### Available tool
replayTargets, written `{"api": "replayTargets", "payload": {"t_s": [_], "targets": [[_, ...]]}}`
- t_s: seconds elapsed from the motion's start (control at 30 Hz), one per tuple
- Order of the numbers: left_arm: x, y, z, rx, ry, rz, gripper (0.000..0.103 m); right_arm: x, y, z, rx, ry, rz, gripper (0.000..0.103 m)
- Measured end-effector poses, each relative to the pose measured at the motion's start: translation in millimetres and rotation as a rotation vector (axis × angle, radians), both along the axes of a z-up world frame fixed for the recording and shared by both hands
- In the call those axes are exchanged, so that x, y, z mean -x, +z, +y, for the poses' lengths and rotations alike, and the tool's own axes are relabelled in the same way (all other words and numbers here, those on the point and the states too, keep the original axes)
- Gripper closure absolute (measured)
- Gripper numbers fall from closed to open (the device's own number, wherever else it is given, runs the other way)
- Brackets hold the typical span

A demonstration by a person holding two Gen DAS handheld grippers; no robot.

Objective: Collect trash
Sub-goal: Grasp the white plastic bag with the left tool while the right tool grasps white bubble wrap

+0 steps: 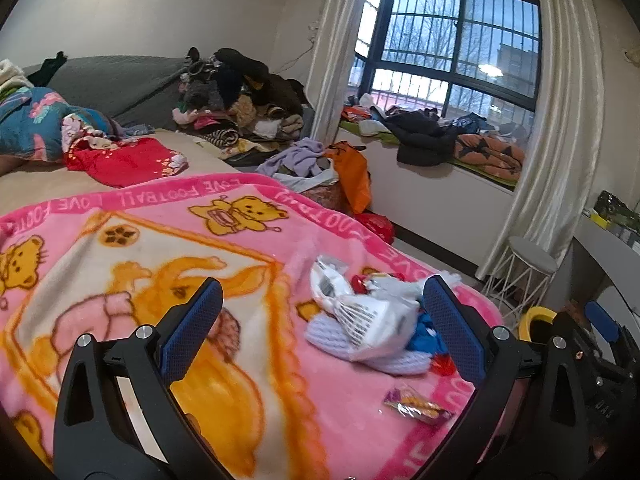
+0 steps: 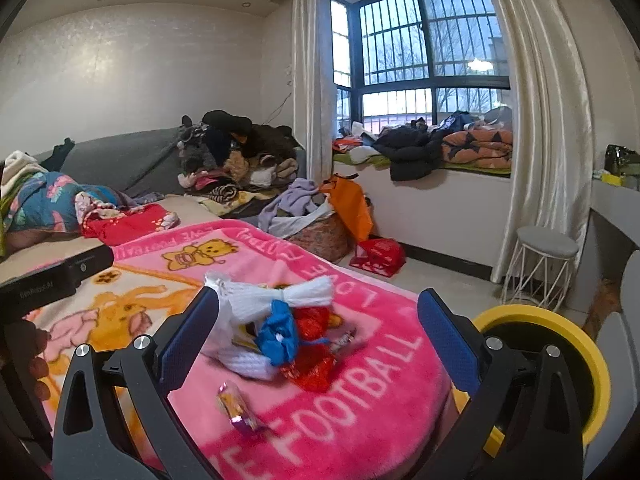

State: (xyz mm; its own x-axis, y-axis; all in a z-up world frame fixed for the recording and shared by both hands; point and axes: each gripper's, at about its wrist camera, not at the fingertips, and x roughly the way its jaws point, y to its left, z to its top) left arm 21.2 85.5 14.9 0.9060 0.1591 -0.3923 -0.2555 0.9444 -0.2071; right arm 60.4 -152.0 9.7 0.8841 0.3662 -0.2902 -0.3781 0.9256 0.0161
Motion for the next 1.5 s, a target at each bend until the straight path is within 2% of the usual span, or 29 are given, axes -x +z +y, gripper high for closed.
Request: {"api": "replayTargets", "payload": {"t_s": [0.33,0.53,0.7,1.03,1.2,1.27,1.33,1.4,1.47,1.5], "targets": [[-38.7,-10.6,9.5,0.036,-0.055,0.069,0.010,-57.7,1.1,-0.5,-0.025,-0.019,0.093,0.006],[-60.9,-24.5,-0.8,0.062,-0.131,0.117,0.011,-99.5,-6.8,-2.6,-0.022,-0.025,0.184,0.006],[-78.7,-36.3,-16.8,0.054,-0.187,0.160,0.011,-135.2,-16.8,2.8,-0.036,-0.007,0.272,0.006],[-100.6,-53.3,-28.0,0.092,-0.205,0.214,0.011,-185.9,-41.9,23.2,-0.052,0.043,0.437,0.008],[-107.5,-62.3,-25.0,0.120,-0.188,0.244,0.013,-205.0,-59.4,27.7,-0.093,0.076,0.547,0.021],[-109.2,-67.0,-22.1,0.148,-0.184,0.255,0.014,-210.3,-65.1,31.1,-0.095,0.091,0.585,0.030],[-110.1,-70.8,-21.2,0.154,-0.180,0.264,0.019,-212.8,-68.9,34.9,-0.097,0.105,0.601,0.035],[-110.6,-74.3,-21.8,0.159,-0.179,0.272,0.030,-212.5,-71.5,37.4,-0.102,0.130,0.611,0.050],[-110.6,-76.7,-24.0,0.167,-0.190,0.275,0.037,-210.7,-72.7,38.4,-0.100,0.147,0.617,0.073],[-110.6,-76.8,-25.3,0.166,-0.195,0.276,0.039,-207.9,-71.9,37.9,-0.102,0.155,0.608,0.076]]}}
